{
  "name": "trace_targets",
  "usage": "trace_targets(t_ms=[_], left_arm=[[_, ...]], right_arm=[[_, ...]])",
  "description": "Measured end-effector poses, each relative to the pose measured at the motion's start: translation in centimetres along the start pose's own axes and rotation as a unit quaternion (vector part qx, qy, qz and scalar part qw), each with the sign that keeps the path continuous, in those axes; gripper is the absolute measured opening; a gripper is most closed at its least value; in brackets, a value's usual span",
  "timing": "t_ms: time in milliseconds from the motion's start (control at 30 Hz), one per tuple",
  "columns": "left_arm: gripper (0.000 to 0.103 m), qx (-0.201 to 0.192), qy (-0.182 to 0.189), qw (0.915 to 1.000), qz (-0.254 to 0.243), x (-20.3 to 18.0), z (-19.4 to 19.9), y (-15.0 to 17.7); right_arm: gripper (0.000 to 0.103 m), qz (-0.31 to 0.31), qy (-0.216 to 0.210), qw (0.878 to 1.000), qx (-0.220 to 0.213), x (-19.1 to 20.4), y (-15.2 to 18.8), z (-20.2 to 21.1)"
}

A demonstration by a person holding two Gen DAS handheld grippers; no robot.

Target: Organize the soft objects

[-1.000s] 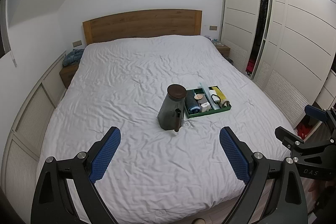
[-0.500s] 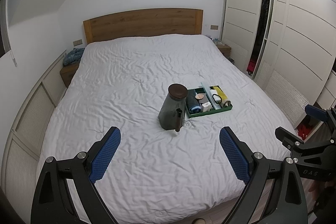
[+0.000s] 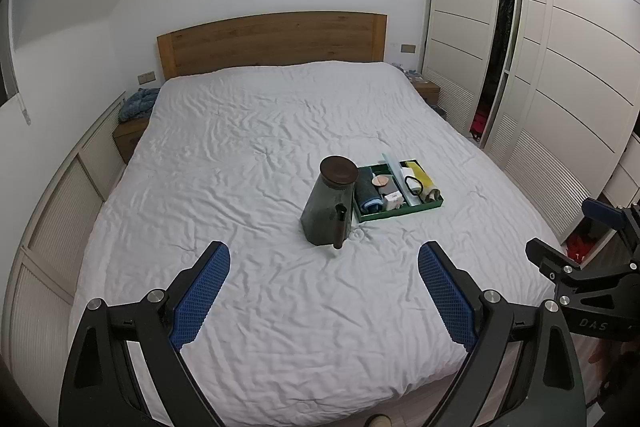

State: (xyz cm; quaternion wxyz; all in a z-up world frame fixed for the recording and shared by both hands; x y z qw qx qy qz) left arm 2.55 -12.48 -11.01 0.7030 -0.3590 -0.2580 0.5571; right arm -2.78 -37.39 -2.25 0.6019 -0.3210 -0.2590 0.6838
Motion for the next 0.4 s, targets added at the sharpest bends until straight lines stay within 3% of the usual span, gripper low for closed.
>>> trace_targets(t_ms=[400], left_arm=[[0.092,0.001,0.000,1.0000,0.001,0.28,-0.08,0.15]], right_arm=[[0.103,-0.001,0.000,1.000,0.001,0.05,0.03,-0.15]])
Point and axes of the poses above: each gripper's, at about its wrist camera, not at the fingertips, and z roughly against the way its jaws point, x to its left, y to its underside, the point moved 5 cm from there along -z, roughly the way its jaws point, and after that the axes turned 2 degrees about -x, right-handed, at the moved point
